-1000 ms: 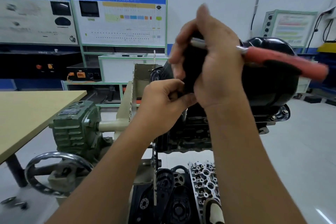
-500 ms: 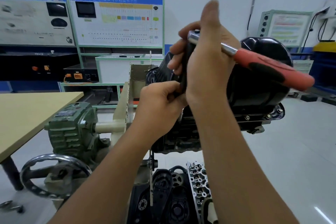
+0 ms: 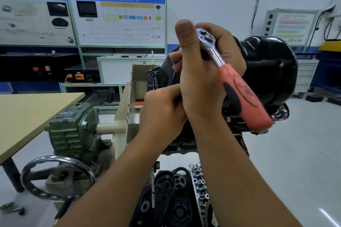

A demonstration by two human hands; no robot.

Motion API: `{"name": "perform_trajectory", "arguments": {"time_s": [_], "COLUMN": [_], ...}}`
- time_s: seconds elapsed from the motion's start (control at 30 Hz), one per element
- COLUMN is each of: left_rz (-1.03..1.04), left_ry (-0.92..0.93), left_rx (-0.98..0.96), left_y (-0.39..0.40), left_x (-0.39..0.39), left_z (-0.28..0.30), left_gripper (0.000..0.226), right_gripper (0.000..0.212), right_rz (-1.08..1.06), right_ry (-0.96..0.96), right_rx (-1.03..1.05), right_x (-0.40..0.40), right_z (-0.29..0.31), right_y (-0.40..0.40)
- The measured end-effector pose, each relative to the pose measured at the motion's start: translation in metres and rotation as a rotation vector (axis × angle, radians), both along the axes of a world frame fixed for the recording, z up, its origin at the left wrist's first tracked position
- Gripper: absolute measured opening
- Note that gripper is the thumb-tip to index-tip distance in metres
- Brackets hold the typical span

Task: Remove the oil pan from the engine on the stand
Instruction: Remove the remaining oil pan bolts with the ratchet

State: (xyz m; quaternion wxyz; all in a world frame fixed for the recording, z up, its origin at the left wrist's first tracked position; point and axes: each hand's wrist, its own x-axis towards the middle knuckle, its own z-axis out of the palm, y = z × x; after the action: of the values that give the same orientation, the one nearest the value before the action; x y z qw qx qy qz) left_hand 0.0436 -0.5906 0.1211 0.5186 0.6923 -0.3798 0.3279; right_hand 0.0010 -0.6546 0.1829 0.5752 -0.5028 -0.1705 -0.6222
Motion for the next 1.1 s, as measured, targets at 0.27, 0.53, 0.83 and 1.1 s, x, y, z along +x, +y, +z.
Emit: {"name": "perform_trajectory", "arguments": {"time_s": [0.27,0.53,0.83,1.1], "left_rz": [-0.200,-0.076,-0.006,-0.048], "left_ry": [0.034,0.072,0.006,-0.008], "left_rx": [0.073,0.029,0.035,0.111], "left_y": [0.011,0.002,0.001,0.008], "left_x": [0.008,0.000,0.001,0.002], "left_z": [0.000,0.000,-0.003,-0.003], "left_gripper": [0.034,0.039,0.038,0.041], "right_gripper": [0.028,0.025,0.033,0.023], "right_rz": [0.619,0.676,0.331,0.969], "right_ry": [0.220,0.246,0.196,0.449], "right_rx": [-0.278,-0.174,0.076,-0.238], "right_x": [-0.002,-0.001,-0.007,-0.009], "right_z": [0.014,0.018,0.020,0.028], "right_y": [-0.032,-0.033,0.005,-0.036]}}
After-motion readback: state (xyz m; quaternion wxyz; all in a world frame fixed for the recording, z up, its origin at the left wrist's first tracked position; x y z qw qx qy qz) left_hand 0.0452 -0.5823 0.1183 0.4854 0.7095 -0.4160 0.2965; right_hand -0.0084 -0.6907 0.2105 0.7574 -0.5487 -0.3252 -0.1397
